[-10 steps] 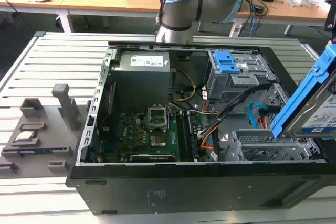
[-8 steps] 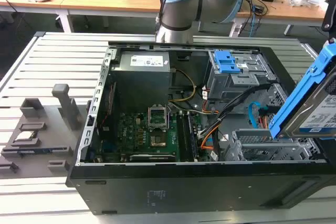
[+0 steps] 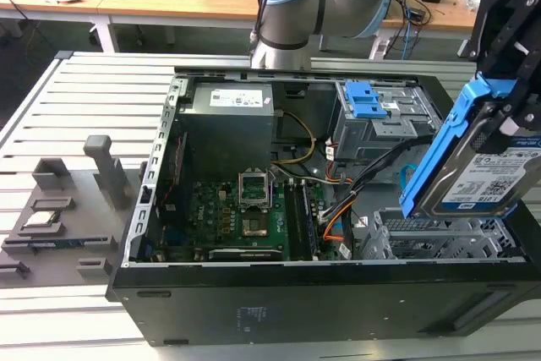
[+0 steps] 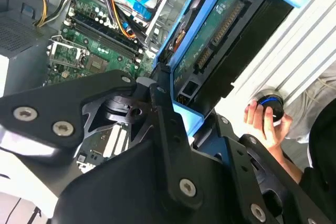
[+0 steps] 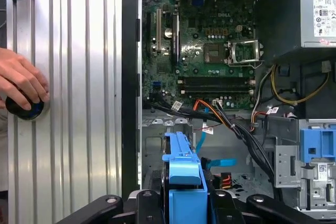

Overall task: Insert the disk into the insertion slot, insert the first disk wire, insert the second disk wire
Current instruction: 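Insert the disk into the insertion slot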

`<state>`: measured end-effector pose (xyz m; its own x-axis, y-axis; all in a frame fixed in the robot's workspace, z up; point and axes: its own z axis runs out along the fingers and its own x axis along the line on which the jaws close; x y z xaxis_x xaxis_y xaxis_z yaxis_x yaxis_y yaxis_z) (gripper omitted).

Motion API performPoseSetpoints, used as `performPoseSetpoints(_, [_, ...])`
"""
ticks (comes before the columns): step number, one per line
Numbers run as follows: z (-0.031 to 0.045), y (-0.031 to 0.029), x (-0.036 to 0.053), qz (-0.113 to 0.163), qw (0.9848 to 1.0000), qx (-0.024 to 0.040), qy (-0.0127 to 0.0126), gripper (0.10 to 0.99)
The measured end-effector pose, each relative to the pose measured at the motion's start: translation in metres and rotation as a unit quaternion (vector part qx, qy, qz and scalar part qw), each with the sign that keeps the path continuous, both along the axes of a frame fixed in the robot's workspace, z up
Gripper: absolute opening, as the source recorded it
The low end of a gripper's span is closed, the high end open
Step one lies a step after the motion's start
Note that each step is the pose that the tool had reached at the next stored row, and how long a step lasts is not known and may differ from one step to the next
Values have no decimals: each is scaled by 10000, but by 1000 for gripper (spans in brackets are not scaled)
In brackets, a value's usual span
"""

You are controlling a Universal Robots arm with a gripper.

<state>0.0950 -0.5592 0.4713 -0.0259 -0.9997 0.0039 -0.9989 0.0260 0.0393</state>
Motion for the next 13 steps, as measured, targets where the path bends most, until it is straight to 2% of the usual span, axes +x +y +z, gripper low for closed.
performPoseSetpoints(4, [-64,30,-10,-61,10000,-3,0,369])
performPoseSetpoints(7, [-140,87,-12,-100,9999,-3,0,369])
performPoseSetpoints(9, [-197,96,-22,-104,9999,-3,1,369])
performPoseSetpoints(13, [-215,96,-49,-102,9999,-4,0,369])
